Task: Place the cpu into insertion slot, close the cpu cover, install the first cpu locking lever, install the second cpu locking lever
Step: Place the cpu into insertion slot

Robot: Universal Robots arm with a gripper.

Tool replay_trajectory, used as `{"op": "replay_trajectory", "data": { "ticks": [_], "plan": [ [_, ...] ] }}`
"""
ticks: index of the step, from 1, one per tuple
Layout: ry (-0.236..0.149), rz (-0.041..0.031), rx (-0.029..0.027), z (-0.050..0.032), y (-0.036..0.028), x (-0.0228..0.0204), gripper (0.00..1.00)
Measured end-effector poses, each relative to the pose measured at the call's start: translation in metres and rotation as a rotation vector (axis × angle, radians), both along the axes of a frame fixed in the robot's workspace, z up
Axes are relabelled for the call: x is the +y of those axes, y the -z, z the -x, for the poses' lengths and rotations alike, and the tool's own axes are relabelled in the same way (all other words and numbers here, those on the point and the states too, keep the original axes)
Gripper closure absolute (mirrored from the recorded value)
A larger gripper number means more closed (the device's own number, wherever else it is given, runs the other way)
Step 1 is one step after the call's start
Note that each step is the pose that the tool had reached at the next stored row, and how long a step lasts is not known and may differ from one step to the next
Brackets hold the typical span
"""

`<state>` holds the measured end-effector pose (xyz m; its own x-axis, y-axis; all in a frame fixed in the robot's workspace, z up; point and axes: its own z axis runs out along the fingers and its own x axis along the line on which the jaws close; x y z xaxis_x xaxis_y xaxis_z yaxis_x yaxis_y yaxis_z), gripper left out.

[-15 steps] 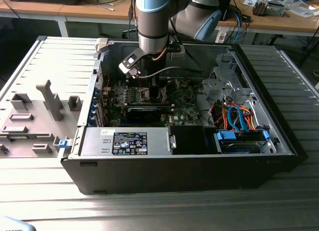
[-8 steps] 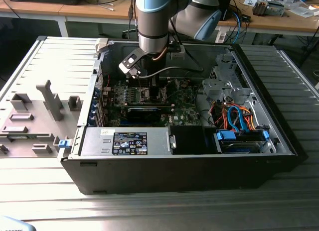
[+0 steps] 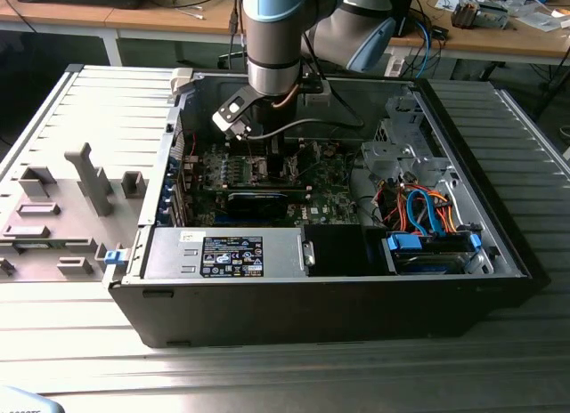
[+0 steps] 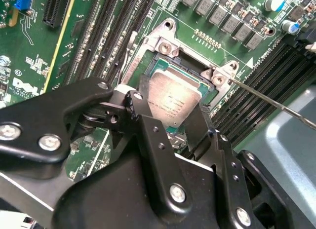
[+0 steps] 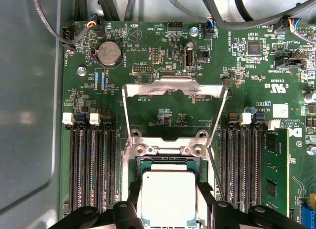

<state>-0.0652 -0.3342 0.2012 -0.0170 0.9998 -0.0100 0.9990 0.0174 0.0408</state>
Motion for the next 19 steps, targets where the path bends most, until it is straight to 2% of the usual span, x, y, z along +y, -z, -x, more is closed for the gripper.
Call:
{"op": "replay_trajectory", "data": {
  "ticks": [4,5,8,13,17,18,19],
  "plan": [
    [0.000,0.0001,0.0000,0.0000,-0.0001,0.0000,0.46],
    [0.000,0.0000,0.0000,0.0000,-0.0001,0.0000,0.40],
    [0.000,-0.0001,0.0000,0.0000,-0.0002,0.0000,0.40],
    [0.001,0.0001,0.0001,0.0000,-0.0070,0.0000,0.40],
    [0.001,0.0025,0.0000,0.0000,-0.0081,0.0021,0.40],
    [0.000,0.0028,0.0000,0.0000,-0.0081,0.0021,0.41],
    [0.000,0.0028,0.0000,0.0000,-0.0081,0.0021,0.47]
  ]
}}
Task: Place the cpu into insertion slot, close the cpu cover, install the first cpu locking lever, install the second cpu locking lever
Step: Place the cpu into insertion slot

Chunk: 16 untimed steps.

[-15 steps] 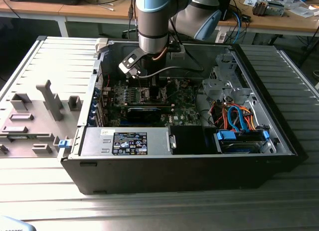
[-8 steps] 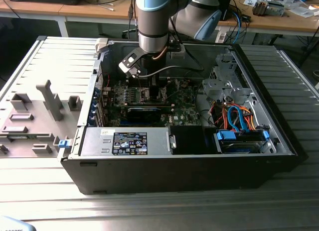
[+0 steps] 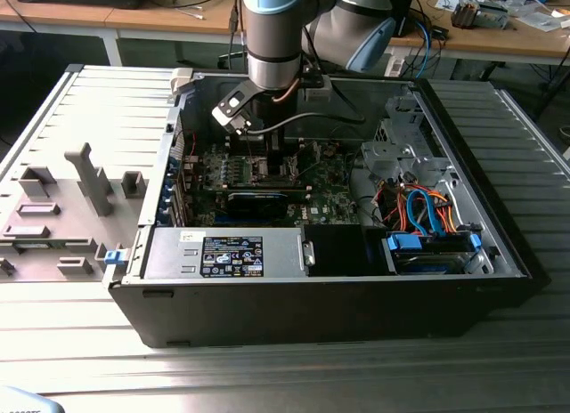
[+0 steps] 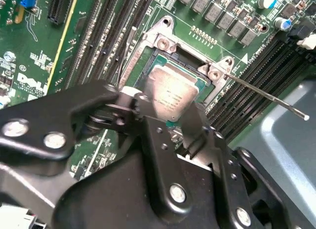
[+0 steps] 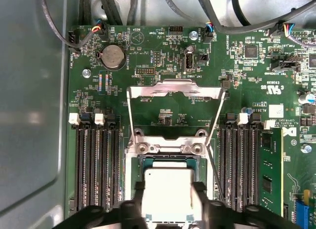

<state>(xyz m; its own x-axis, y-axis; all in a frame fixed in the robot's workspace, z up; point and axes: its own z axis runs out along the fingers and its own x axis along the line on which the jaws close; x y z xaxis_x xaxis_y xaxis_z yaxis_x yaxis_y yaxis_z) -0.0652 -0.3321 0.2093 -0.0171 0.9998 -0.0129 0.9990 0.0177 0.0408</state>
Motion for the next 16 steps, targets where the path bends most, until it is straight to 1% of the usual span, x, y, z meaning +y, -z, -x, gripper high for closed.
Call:
{"op": "replay_trajectory", "data": {
  "ticks": [3,4,5,7,12,16],
  "plan": [
    [-0.002,-0.0001,0.0000,0.0004,0.0000,-0.0006,0.66],
    [-0.003,-0.0001,-0.0001,0.0004,0.0001,-0.0008,0.66],
    [-0.004,-0.0002,-0.0001,0.0003,0.0005,-0.0011,0.78],
    [-0.008,0.0002,0.0001,0.0004,0.0012,-0.0014,0.89],
    [-0.009,-0.0003,0.0013,0.0005,0.0048,-0.0017,0.89],
    [-0.009,-0.0014,0.0009,-0.0004,0.0045,-0.0015,0.89]
  ]
}}
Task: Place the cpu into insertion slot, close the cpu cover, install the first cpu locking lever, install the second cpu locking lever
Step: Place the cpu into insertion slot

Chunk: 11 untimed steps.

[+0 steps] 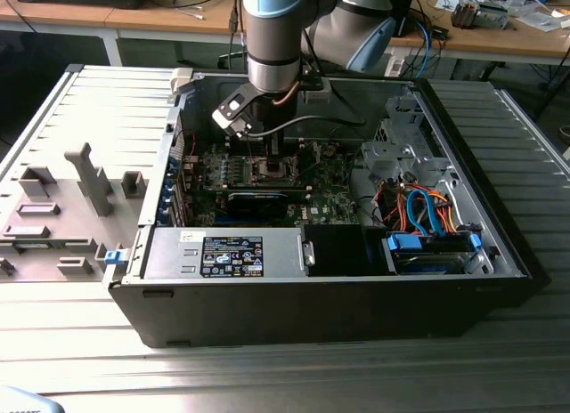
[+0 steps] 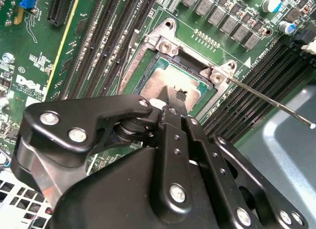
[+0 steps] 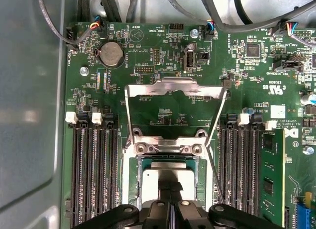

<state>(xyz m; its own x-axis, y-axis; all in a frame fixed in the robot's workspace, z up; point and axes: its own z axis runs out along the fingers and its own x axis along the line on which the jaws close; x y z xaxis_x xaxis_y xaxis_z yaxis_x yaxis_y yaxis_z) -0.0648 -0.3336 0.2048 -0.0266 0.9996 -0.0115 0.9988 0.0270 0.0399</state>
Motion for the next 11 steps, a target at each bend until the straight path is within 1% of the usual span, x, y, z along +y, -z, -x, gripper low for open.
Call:
{"op": "replay_trajectory", "data": {
  "ticks": [1,2,3,5,6,9,11],
  "plan": [
    [0.000,-0.0019,-0.0018,-0.0004,-0.0016,0.0003,0.89],
    [0.000,-0.0003,-0.0004,-0.0002,-0.0057,0.0001,0.89],
    [0.000,0.0005,0.0002,-0.0001,-0.0083,0.0000,0.89],
    [0.000,0.0002,0.0000,-0.0002,-0.0136,0.0000,0.89],
    [0.000,0.0001,0.0002,-0.0002,-0.0173,-0.0001,0.89],
    [0.000,-0.0043,0.0001,-0.0002,-0.0273,-0.0001,0.89],
    [0.000,-0.0054,0.0002,-0.0002,-0.0348,-0.0001,0.89]
  ]
}}
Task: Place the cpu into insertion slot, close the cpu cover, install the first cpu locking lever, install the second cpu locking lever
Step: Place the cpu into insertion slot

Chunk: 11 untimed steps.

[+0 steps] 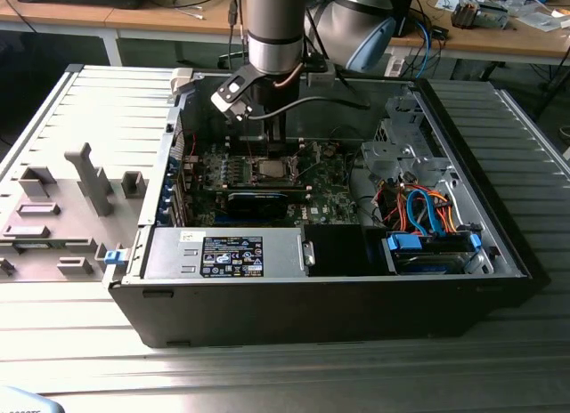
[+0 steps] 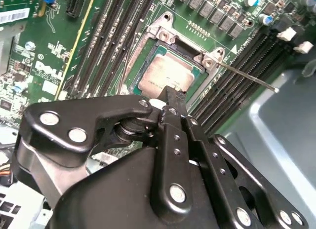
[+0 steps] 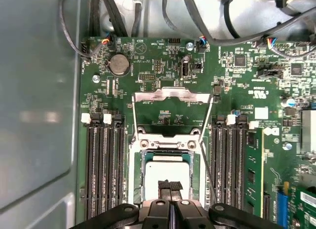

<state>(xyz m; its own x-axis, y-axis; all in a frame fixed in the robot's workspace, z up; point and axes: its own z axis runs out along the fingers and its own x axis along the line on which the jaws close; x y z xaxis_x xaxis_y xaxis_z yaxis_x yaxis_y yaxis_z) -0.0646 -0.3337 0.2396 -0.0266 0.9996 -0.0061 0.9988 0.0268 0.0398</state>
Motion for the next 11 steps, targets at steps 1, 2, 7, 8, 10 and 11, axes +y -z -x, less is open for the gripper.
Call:
{"op": "replay_trajectory", "data": {
  "ticks": [1,2,7,8,10,11],
  "plan": [
    [0.000,-0.0008,0.0000,0.0000,-0.0058,0.0000,0.89],
    [0.000,-0.0020,-0.0001,0.0000,-0.0112,0.0000,0.89],
    [0.000,-0.0051,0.0000,0.0000,-0.0243,-0.0001,0.89],
    [0.000,-0.0059,-0.0001,0.0000,-0.0272,-0.0001,0.89],
    [0.000,-0.0065,0.0000,0.0000,-0.0307,-0.0001,0.89],
    [0.000,-0.0068,0.0000,0.0000,-0.0327,-0.0001,0.89]
  ]
}}
